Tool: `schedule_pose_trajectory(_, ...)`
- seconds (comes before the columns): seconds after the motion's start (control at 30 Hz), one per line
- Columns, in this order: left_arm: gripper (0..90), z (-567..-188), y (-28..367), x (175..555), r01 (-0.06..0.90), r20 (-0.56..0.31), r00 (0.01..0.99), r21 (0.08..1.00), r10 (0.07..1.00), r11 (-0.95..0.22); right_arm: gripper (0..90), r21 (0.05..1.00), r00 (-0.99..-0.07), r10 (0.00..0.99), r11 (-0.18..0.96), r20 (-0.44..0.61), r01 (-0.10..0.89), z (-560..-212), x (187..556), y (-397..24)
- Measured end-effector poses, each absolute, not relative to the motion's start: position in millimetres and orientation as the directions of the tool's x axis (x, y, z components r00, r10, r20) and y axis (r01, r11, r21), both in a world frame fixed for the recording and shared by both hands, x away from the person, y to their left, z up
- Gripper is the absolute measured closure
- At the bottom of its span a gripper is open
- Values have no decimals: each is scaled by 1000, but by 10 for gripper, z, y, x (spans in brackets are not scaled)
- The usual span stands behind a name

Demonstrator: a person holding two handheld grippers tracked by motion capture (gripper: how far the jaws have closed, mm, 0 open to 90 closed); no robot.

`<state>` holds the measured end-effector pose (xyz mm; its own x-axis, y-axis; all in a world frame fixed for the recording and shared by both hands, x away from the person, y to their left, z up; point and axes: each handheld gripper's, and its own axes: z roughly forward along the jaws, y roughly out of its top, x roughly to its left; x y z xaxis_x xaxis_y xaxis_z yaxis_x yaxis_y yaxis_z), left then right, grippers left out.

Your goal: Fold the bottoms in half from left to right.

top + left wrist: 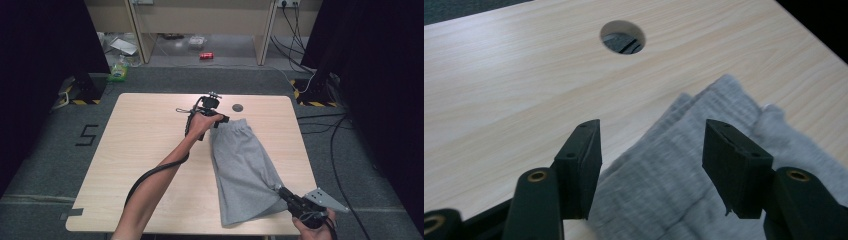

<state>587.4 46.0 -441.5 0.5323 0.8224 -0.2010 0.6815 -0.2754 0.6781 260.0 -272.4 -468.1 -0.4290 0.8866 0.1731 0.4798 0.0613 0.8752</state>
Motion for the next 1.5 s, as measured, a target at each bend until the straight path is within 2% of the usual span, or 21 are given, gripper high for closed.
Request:
schedule_pose_trajectory(0.2,368,-4482,622,5861,687,-200,523,674,828,-271,880,858,-360,917,41,172,513,-4812,2576,-2939)
schedule_pose_trajectory(0.37,355,-4537,675,5835,691,-207,524,671,826,-269,872,852,-358,917,40,177,522,-4827,2589,-2953)
schedule_pose_trajectory(0.47,349,-4547,695,5813,692,-213,524,671,825,-267,808,849,-342,927,51,156,526,-4794,2607,-2951)
schedule_pose_trajectory(0.57,343,-4551,715,5802,690,-213,526,672,823,-267,781,858,-328,933,41,152,512,-4750,2621,-2968)
schedule_pose_trajectory(0.7,334,-4547,751,5787,689,-217,524,676,823,-261,709,855,-349,928,75,128,513,-4694,2723,-2888)
schedule_pose_trajectory(0.9,324,-4573,830,5784,693,-216,519,673,827,-259,624,800,-405,908,159,112,578,-4755,3062,-2686)
schedule_pose_trajectory(1.1,319,-4632,868,5764,697,-224,522,667,823,-261,588,756,-421,896,179,139,630,-4854,3319,-2572)
schedule_pose_trajectory(1.17,317,-4643,880,5763,699,-225,520,667,824,-259,607,737,-426,891,184,154,650,-4904,3404,-2545)
schedule_pose_trajectory(1.2,316,-4647,886,5764,699,-226,519,667,825,-258,659,728,-431,887,186,164,660,-4922,3431,-2533)
schedule_pose_trajectory(1.23,312,-4649,892,5765,701,-227,518,666,825,-257,786,722,-447,881,209,153,659,-4935,3459,-2532)
schedule_pose_trajectory(1.27,311,-4650,899,5765,701,-227,517,666,825,-255,846,725,-452,879,214,150,655,-4928,3459,-2544)
schedule_pose_trajectory(1.37,310,-4654,912,5761,700,-228,517,667,825,-254,888,738,-445,884,201,147,644,-4878,3427,-2597)
schedule_pose_trajectory(1.5,308,-4686,904,5755,701,-233,518,667,823,-252,894,774,-411,900,154,147,614,-4753,3362,-2776)
